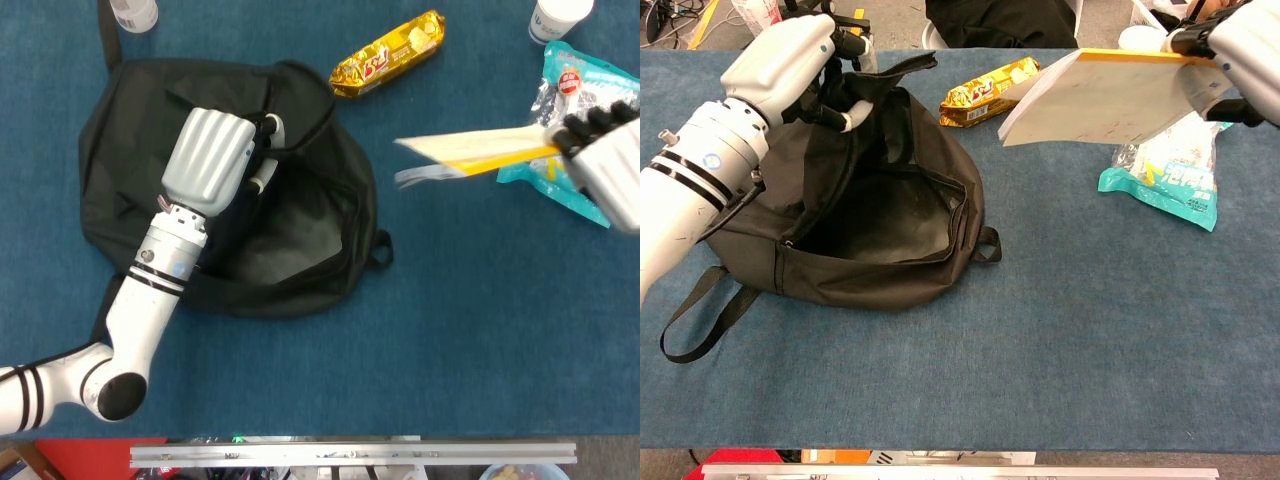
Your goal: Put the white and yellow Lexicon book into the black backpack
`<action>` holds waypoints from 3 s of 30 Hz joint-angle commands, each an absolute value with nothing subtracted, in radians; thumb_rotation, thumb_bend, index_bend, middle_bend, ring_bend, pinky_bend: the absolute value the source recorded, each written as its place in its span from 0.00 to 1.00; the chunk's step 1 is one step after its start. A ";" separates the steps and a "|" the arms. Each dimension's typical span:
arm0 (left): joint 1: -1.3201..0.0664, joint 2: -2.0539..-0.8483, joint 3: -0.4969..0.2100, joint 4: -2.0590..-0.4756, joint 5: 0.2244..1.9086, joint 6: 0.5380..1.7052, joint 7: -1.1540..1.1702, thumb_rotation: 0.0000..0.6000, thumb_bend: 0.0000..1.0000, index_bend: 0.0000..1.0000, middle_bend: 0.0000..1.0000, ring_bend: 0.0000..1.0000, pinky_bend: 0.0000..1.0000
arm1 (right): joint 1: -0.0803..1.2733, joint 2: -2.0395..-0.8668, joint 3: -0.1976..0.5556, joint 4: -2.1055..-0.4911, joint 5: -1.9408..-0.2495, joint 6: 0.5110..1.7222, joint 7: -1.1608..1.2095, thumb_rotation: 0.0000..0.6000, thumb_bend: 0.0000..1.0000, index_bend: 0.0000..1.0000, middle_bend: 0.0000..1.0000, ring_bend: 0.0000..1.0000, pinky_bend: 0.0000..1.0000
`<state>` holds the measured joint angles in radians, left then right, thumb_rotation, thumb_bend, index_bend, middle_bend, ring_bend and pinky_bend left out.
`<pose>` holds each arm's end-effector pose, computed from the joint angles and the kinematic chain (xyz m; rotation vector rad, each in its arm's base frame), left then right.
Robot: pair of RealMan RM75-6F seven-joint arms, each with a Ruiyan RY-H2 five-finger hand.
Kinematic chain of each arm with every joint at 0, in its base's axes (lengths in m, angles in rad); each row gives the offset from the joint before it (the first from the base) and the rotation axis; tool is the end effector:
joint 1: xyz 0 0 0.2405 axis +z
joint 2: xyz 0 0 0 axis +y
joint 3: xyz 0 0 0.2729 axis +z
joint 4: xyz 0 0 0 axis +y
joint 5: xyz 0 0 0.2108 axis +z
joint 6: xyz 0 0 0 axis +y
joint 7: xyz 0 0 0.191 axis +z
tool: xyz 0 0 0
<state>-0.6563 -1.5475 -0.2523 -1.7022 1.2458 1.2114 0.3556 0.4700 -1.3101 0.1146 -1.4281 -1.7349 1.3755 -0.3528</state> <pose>-0.0932 0.3680 0.0156 -1.6766 -0.9153 -1.2851 -0.1954 -0.3373 0.0929 1.8007 -0.2048 1.0022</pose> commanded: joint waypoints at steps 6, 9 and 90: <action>-0.659 -1.504 -0.253 -1.754 1.245 1.200 0.357 1.00 0.42 0.66 0.76 0.79 1.00 | 0.573 -1.425 0.125 -1.350 -1.786 1.295 -0.411 1.00 0.45 0.89 0.71 0.59 0.71; -0.660 -1.491 -0.254 -1.767 1.238 1.195 0.357 1.00 0.41 0.66 0.76 0.79 1.00 | 0.614 -1.478 0.135 -1.310 -1.793 1.269 -0.423 1.00 0.45 0.89 0.71 0.59 0.71; -0.707 -1.383 -0.293 -1.889 1.128 1.192 0.341 1.00 0.42 0.65 0.75 0.78 1.00 | 1.011 -2.150 0.065 -0.446 -1.795 1.302 -0.439 1.00 0.42 0.91 0.71 0.60 0.71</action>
<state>-0.7072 -1.3833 -0.2928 -1.8887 1.1279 1.1925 0.3414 1.0080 -2.1443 0.0645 -0.4533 -1.7986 1.2990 -0.4388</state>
